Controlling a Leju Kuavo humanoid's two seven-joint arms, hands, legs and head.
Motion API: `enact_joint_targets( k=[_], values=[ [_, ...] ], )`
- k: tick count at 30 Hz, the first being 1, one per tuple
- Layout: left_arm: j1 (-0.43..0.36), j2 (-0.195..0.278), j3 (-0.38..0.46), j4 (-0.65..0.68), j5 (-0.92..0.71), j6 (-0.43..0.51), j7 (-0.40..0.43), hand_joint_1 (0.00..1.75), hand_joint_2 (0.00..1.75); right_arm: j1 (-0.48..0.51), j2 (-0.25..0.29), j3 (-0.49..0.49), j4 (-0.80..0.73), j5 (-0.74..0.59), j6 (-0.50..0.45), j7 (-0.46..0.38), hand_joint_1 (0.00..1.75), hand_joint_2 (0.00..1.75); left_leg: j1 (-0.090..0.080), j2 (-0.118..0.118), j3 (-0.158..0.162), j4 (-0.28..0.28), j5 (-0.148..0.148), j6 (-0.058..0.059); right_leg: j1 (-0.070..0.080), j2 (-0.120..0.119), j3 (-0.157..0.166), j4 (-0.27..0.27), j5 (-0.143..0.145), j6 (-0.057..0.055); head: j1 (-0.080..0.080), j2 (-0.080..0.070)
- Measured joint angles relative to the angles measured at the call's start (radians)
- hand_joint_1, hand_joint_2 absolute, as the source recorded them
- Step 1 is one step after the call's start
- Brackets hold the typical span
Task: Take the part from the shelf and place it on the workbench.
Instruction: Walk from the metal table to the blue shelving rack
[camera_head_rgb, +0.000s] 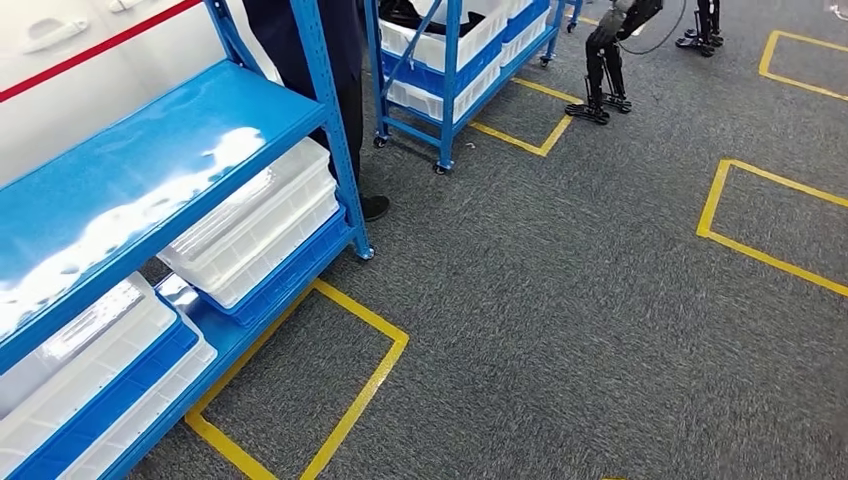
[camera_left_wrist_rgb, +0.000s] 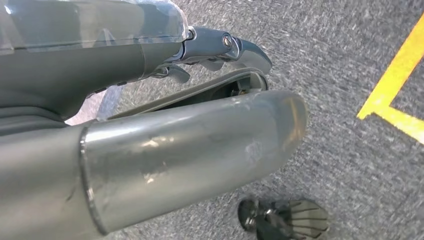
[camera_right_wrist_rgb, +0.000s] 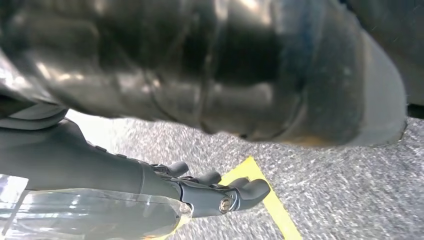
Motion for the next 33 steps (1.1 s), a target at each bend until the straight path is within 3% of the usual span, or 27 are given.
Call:
enact_joint_targets(
  k=[1, 3, 5, 7, 9, 10, 11, 12, 14, 16, 18, 20, 23, 24, 25, 26, 27, 29, 30, 31, 33],
  values=[
    [-0.001, 0.001, 0.000, 0.000, -0.001, 0.000, -0.002, 0.00, 0.00, -0.001, 0.001, 0.000, 0.000, -0.001, 0.000, 0.000, 0.00, 0.00, -0.004, 0.002, 0.002, -0.010, -0.001, 0.005, 0.001, -0.010, 0.001, 0.001, -0.001, 0.004, 0.000, 0.000],
    [0.002, 0.001, 0.000, 0.000, -0.005, 0.000, -0.006, 0.00, 0.00, -0.004, 0.001, -0.001, 0.000, -0.002, -0.001, 0.000, 0.00, 0.00, -0.001, -0.021, 0.001, -0.016, 0.007, 0.012, -0.002, -0.015, 0.004, 0.004, -0.005, 0.013, 0.000, 0.000],
    [0.003, 0.000, -0.001, 0.000, -0.009, 0.000, -0.006, 0.00, 0.00, -0.005, 0.000, -0.003, 0.000, -0.005, -0.002, -0.001, 0.00, 0.00, 0.007, -0.042, 0.003, -0.026, 0.019, 0.023, -0.006, 0.034, -0.011, 0.045, -0.038, 0.026, 0.000, 0.000],
    [-0.001, 0.000, -0.001, 0.000, -0.011, -0.001, -0.006, 0.00, 0.00, -0.003, -0.002, -0.006, 0.000, -0.007, -0.002, -0.001, 0.00, 0.00, 0.011, -0.064, -0.001, -0.029, 0.027, 0.030, -0.014, 0.094, -0.063, 0.157, -0.103, 0.036, 0.000, 0.000],
    [-0.003, 0.000, -0.001, 0.000, -0.013, -0.001, -0.007, 0.00, 0.00, -0.001, -0.005, -0.010, 0.000, -0.009, -0.001, 0.000, 0.00, 0.00, 0.012, -0.090, -0.008, -0.025, 0.030, 0.030, -0.022, 0.109, -0.114, 0.265, -0.140, 0.042, 0.000, 0.000],
    [-0.002, -0.001, -0.001, 0.000, -0.014, -0.001, -0.006, 0.00, 0.00, -0.001, -0.006, -0.011, 0.000, -0.009, -0.001, 0.000, 0.00, 0.00, 0.013, -0.104, -0.010, -0.023, 0.031, 0.029, -0.025, 0.110, -0.121, 0.276, -0.131, 0.045, 0.000, 0.000],
    [-0.001, -0.001, -0.001, 0.000, -0.016, -0.001, -0.006, 0.00, 0.00, 0.000, -0.008, -0.011, 0.000, -0.010, -0.001, 0.000, 0.00, 0.00, 0.015, -0.118, -0.011, -0.019, 0.030, 0.026, -0.029, 0.112, -0.109, 0.248, -0.102, 0.048, 0.000, 0.000],
    [-0.001, -0.003, -0.002, 0.000, -0.017, -0.001, -0.006, 0.00, 0.00, 0.000, -0.008, -0.012, 0.000, -0.010, -0.001, 0.000, 0.00, 0.00, 0.017, -0.133, -0.012, -0.014, 0.029, 0.023, -0.033, 0.122, -0.081, 0.188, -0.062, 0.050, 0.000, 0.000],
    [-0.003, -0.005, -0.002, 0.000, -0.018, -0.001, -0.005, 0.00, 0.00, 0.001, -0.010, -0.013, 0.000, -0.010, -0.001, 0.002, 0.00, 0.00, 0.019, -0.158, -0.019, -0.002, 0.025, 0.011, -0.040, 0.164, -0.030, 0.071, -0.013, 0.053, 0.000, 0.000],
    [-0.003, -0.007, -0.004, 0.000, -0.020, -0.001, -0.005, 0.00, 0.00, 0.000, -0.011, -0.015, 0.000, -0.010, -0.001, 0.003, 0.00, 0.00, 0.020, -0.177, -0.029, 0.004, 0.027, -0.005, -0.039, 0.185, -0.018, 0.033, -0.006, 0.046, 0.000, 0.000],
    [0.000, -0.009, -0.004, 0.000, -0.020, -0.002, -0.005, 0.00, 0.00, -0.003, -0.012, -0.016, 0.000, -0.011, 0.000, 0.005, 0.00, 0.00, 0.024, -0.191, -0.038, 0.002, 0.032, -0.019, -0.035, 0.162, -0.019, 0.029, 0.001, 0.030, 0.000, 0.000],
    [0.002, -0.013, -0.005, 0.000, -0.021, -0.002, -0.005, 0.00, 0.00, -0.003, -0.012, -0.017, 0.000, -0.011, 0.000, 0.006, 0.00, 0.00, 0.025, -0.163, -0.055, 0.031, 0.011, -0.027, -0.035, 0.139, -0.021, 0.021, 0.008, 0.013, 0.000, 0.000],
    [-0.003, -0.016, -0.005, 0.000, -0.021, -0.002, -0.005, 0.00, 0.00, 0.003, -0.013, -0.019, 0.000, -0.011, 0.000, 0.006, 0.00, 0.00, 0.023, -0.097, -0.134, 0.210, -0.093, -0.031, -0.026, 0.096, -0.028, 0.018, 0.011, -0.003, -0.001, 0.000],
    [-0.003, -0.016, -0.005, 0.000, -0.021, -0.002, -0.005, 0.00, 0.00, 0.004, -0.014, -0.019, 0.000, -0.011, 0.000, 0.006, 0.00, 0.00, 0.023, -0.090, -0.155, 0.264, -0.115, -0.032, -0.022, 0.081, -0.031, 0.018, 0.011, -0.004, -0.001, 0.000],
    [-0.002, -0.017, -0.005, 0.000, -0.021, -0.002, -0.005, 0.00, 0.00, 0.004, -0.014, -0.020, 0.000, -0.011, 0.000, 0.006, 0.00, 0.00, 0.023, -0.087, -0.159, 0.286, -0.119, -0.031, -0.018, 0.067, -0.032, 0.019, 0.011, -0.005, -0.001, 0.000],
    [-0.001, -0.017, -0.005, 0.000, -0.022, -0.002, -0.006, 0.00, 0.00, 0.004, -0.015, -0.020, 0.000, -0.011, 0.000, 0.006, 0.00, 0.00, 0.022, -0.083, -0.143, 0.267, -0.104, -0.028, -0.015, 0.054, -0.033, 0.019, 0.011, -0.006, -0.001, 0.000],
    [0.001, -0.018, -0.005, 0.000, -0.022, -0.002, -0.006, 0.00, 0.00, 0.004, -0.015, -0.020, 0.000, -0.011, 0.000, 0.006, 0.00, 0.00, 0.020, -0.074, -0.106, 0.210, -0.075, -0.022, -0.013, 0.042, -0.031, 0.020, 0.011, -0.006, -0.001, 0.000],
    [-0.001, -0.018, -0.006, 0.000, -0.023, -0.001, -0.007, 0.00, 0.00, 0.003, -0.014, -0.020, 0.000, -0.011, 0.000, 0.006, 0.00, 0.00, 0.008, -0.027, -0.024, 0.067, -0.026, -0.005, -0.007, 0.018, -0.027, 0.020, 0.009, -0.004, -0.001, 0.000],
    [-0.003, -0.018, -0.006, 0.000, -0.023, 0.000, -0.007, 0.00, 0.00, 0.003, -0.014, -0.020, 0.000, -0.011, 0.000, 0.006, 0.00, 0.00, 0.002, -0.010, 0.000, 0.021, -0.014, 0.003, -0.006, 0.008, -0.026, 0.021, 0.008, -0.001, -0.001, 0.000],
    [-0.003, -0.019, -0.006, -0.001, -0.024, 0.000, -0.007, 0.00, 0.00, 0.001, -0.014, -0.020, 0.001, -0.011, 0.000, 0.006, 0.00, 0.00, -0.003, 0.000, 0.009, 0.000, -0.012, 0.008, -0.006, -0.001, -0.024, 0.021, 0.008, 0.004, -0.001, 0.000],
    [0.000, -0.020, -0.006, -0.001, -0.025, 0.000, -0.007, 0.00, 0.00, -0.002, -0.014, -0.020, 0.001, -0.013, 0.000, 0.006, 0.00, 0.00, -0.005, -0.019, 0.007, -0.007, -0.007, 0.015, -0.008, -0.019, -0.020, 0.019, 0.008, 0.014, -0.001, 0.000]
  ],
)
